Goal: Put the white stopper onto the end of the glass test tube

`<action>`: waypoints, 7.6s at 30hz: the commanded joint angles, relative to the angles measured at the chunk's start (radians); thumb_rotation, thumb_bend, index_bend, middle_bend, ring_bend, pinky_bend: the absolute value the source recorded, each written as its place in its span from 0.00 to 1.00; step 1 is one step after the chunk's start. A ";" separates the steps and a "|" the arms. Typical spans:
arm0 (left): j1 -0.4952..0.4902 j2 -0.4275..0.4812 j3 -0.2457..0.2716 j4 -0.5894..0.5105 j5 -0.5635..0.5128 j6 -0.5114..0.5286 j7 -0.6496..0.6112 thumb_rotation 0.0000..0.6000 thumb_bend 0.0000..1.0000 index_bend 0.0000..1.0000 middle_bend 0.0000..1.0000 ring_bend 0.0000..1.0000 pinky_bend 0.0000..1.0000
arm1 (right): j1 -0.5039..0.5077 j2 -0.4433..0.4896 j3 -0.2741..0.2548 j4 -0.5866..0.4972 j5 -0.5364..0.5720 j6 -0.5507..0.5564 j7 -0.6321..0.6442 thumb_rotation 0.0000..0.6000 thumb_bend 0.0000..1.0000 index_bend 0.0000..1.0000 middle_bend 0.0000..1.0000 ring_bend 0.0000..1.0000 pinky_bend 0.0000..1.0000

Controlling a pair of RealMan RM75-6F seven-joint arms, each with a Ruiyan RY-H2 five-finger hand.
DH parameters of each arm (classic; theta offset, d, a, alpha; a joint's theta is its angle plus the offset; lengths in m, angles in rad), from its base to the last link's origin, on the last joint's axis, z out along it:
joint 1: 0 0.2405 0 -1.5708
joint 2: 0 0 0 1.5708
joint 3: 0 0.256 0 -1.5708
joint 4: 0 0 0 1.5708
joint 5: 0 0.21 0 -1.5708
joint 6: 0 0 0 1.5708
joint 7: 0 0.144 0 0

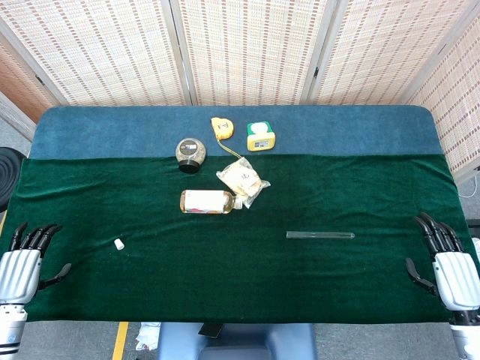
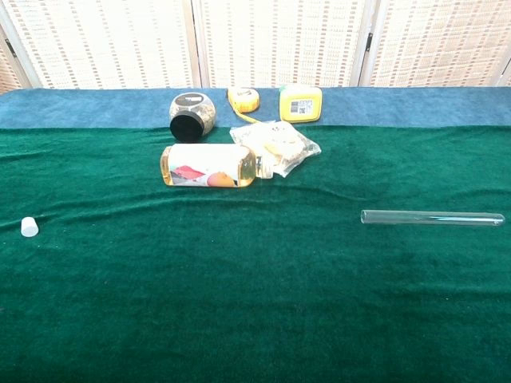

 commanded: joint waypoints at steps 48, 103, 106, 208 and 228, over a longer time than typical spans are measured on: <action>-0.304 -0.297 -0.023 0.405 0.007 -0.331 -0.007 1.00 0.15 0.27 0.58 0.56 0.66 | 0.029 0.006 0.008 -0.028 0.019 -0.048 -0.020 1.00 0.49 0.03 0.06 0.12 0.08; -0.343 -0.334 -0.063 0.526 -0.132 -0.384 0.026 1.00 0.15 0.23 0.51 0.51 0.63 | 0.028 0.004 0.011 -0.041 0.039 -0.052 -0.031 1.00 0.49 0.03 0.06 0.13 0.09; -0.341 -0.327 -0.059 0.512 -0.137 -0.387 0.034 1.00 0.15 0.23 0.51 0.50 0.63 | 0.028 0.004 0.011 -0.041 0.038 -0.051 -0.031 1.00 0.49 0.03 0.06 0.13 0.09; -0.340 -0.194 -0.002 0.386 -0.054 -0.378 -0.136 1.00 0.47 0.63 0.96 0.91 0.89 | 0.094 -0.001 0.024 -0.061 0.039 -0.140 -0.096 1.00 0.49 0.06 0.23 0.34 0.19; -0.306 -0.104 0.022 0.227 -0.026 -0.330 -0.114 1.00 0.48 0.63 0.96 0.91 0.89 | 0.352 -0.179 0.097 0.063 0.256 -0.520 -0.282 1.00 0.40 0.37 0.89 1.00 0.95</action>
